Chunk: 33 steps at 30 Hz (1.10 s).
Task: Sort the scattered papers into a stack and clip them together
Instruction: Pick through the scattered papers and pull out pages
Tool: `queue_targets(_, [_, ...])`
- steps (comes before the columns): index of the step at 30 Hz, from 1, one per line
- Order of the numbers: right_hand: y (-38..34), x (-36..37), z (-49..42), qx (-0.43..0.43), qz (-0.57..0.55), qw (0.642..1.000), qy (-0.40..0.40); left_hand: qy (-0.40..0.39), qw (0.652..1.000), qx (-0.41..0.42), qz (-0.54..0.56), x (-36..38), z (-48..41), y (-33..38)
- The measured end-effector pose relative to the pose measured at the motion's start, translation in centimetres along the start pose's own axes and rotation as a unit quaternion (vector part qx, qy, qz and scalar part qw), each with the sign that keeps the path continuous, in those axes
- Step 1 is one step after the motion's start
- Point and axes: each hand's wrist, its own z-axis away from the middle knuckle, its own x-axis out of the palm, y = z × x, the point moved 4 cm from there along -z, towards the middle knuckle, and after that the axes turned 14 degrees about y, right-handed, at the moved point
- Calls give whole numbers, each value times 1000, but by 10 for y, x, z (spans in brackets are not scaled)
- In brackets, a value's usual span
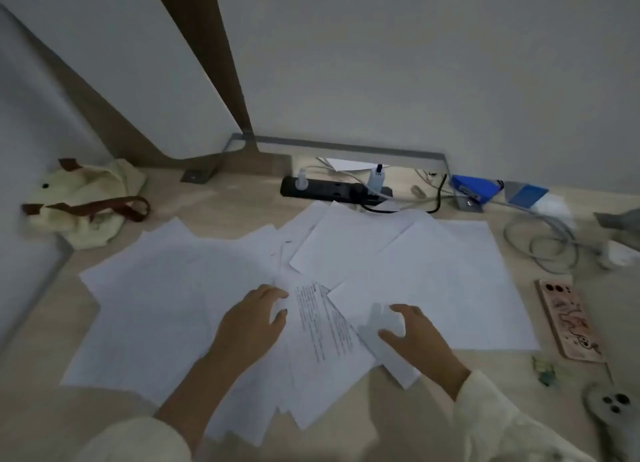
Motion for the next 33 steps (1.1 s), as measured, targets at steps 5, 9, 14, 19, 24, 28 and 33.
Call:
queue_targets(5, [27,40,6,-2,138,990,30,-74,996,-38,17,38,5,-28])
queue_targets(9, [42,63,10,-51,194,977,66,-82,988,-91,90,62,3,-32])
queue_targets(14, [39,64,17,-90,231,962,116,-113,974,-98,167,93,9,-15])
queue_targets(19, [30,23,14,-9,32,992,125,-108,947,-120,278,102,-1,3])
queue_targets(24, [-18,-53,5,-91,-32,990,105,54,970,80,225,51,-34,39])
queue_targets(28, [-61,-92,-1,-231,91,950,189,89,946,301,76,18,-40,88])
queue_targets(33, [-100,-100,0,-325,-18,917,230,114,972,182,91,14,-42,107])
